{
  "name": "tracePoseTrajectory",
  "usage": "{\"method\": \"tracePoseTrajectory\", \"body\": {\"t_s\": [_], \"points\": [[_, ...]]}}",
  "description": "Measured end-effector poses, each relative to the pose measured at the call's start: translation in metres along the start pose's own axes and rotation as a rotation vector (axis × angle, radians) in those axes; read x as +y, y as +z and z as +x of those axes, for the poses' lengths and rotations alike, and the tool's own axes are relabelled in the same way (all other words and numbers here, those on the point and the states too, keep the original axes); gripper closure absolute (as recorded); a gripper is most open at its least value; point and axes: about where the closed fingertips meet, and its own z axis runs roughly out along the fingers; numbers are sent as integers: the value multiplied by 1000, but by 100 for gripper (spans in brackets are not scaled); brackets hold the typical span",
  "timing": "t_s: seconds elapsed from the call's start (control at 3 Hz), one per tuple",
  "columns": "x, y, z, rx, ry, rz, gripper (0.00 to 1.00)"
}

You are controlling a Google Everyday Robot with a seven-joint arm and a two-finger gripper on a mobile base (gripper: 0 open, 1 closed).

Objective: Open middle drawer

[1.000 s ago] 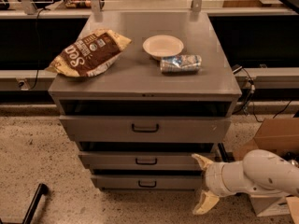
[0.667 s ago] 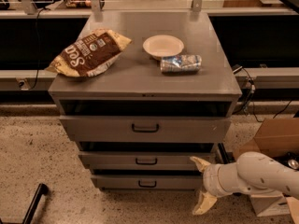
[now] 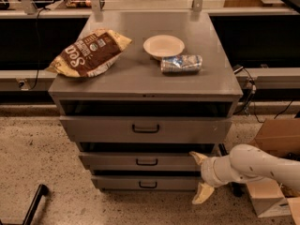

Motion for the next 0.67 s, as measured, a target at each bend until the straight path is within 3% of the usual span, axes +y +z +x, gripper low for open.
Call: {"method": "tracePoseTrajectory", "body": {"t_s": [0.33, 0.67], "points": [[-32, 20, 20, -9, 6, 4, 0], [-46, 37, 31, -3, 11, -6, 0]]}}
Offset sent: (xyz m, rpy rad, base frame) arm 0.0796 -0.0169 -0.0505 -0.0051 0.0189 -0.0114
